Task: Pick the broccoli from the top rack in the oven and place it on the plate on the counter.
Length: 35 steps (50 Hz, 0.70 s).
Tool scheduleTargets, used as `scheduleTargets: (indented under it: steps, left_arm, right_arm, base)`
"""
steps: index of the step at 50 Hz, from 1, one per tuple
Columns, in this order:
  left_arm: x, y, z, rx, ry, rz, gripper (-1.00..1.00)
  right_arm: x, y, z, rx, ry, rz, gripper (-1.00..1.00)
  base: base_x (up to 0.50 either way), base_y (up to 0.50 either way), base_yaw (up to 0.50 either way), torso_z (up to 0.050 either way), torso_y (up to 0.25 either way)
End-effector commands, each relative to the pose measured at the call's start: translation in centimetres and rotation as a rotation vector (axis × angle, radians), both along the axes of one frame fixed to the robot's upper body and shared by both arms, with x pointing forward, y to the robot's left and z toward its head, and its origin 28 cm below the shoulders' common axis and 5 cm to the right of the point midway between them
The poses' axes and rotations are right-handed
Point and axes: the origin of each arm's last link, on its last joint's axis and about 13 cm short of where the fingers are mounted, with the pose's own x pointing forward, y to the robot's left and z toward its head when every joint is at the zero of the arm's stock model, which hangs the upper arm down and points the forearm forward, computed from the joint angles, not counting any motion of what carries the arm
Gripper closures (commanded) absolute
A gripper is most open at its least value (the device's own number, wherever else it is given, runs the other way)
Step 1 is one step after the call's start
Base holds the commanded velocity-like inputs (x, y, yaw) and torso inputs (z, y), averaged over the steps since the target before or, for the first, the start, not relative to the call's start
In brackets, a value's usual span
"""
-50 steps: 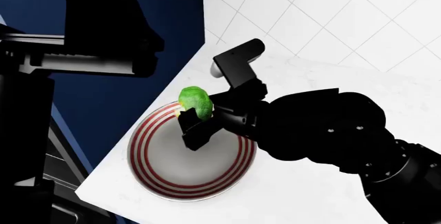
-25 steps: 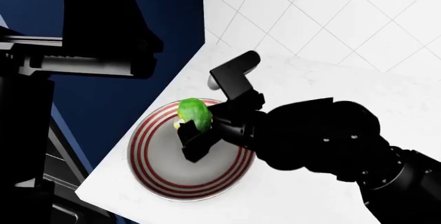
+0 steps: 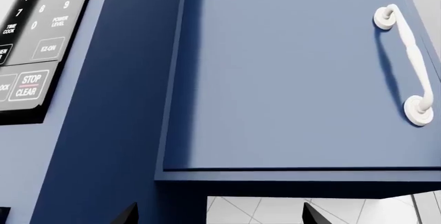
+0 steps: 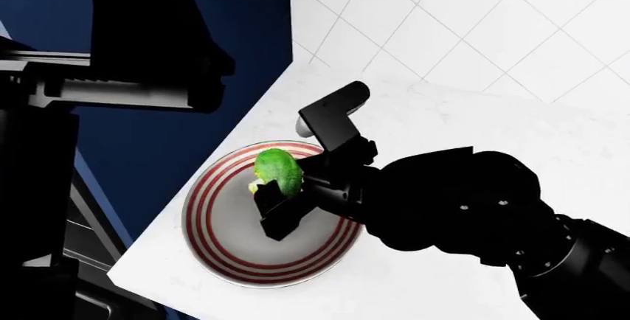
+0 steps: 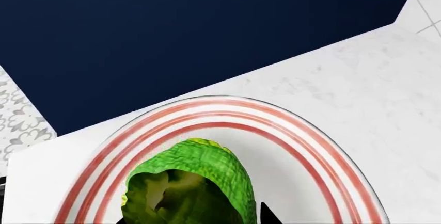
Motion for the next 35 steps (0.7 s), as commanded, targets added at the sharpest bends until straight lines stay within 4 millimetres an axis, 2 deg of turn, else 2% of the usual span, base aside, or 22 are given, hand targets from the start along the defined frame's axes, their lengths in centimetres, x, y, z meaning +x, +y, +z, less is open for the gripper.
scheduleTargets:
  steps: [1,35]
  left_arm:
    - [-0.01,0.01,0.09,0.004,-0.001,0.001,-1.0]
    - [0.0,0.06,-0.04,-0.001,-0.001,0.004,-1.0]
  right_arm:
    - [0.11,0.0,0.0,-0.006,-0.019,0.015,1.0]
    - [0.02,0.09,-0.48,-0.016,-0.01,0.02,1.0]
  base:
    - [0.0,0.0,0.0,0.0,0.0]
    - [0.0,0.0,0.0,0.0,0.0]
